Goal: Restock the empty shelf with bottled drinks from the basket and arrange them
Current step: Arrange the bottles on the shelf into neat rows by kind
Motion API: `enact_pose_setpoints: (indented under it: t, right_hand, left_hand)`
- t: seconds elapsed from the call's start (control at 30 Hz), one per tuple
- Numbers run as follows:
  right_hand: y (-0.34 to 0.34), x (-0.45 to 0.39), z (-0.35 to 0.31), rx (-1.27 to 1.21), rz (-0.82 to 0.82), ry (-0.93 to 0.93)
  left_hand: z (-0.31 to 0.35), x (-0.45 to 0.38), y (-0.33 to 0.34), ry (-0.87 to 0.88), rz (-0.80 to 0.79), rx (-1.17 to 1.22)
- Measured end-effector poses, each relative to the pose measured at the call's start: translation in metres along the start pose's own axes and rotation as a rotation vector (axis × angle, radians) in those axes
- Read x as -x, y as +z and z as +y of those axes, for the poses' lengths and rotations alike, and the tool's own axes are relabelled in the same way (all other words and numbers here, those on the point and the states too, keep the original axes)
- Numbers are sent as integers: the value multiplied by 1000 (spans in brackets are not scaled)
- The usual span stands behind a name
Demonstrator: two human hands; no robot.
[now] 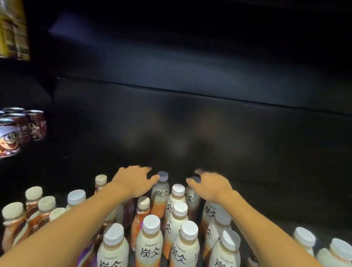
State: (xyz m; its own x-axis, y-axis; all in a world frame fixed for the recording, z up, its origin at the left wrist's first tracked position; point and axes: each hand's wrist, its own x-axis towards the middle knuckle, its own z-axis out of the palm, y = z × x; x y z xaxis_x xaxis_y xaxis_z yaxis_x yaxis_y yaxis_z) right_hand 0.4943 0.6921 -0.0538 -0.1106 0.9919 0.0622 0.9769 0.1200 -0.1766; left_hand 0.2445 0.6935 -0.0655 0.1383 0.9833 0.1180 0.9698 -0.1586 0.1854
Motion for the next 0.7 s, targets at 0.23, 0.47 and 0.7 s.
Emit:
enact_pose_setpoints:
  t: [0.23,0.47,0.7]
  right_hand:
    - [6,-31,3,-55,-158,58]
    - [18,-50,8,-109,-137,104]
    - [27,-66,10,-150,-96,71]
  left_hand:
    - [1,-40,16,50,-109,38]
    - [9,-70,27,61,-185,157]
    - [10,-90,33,84,-155,231]
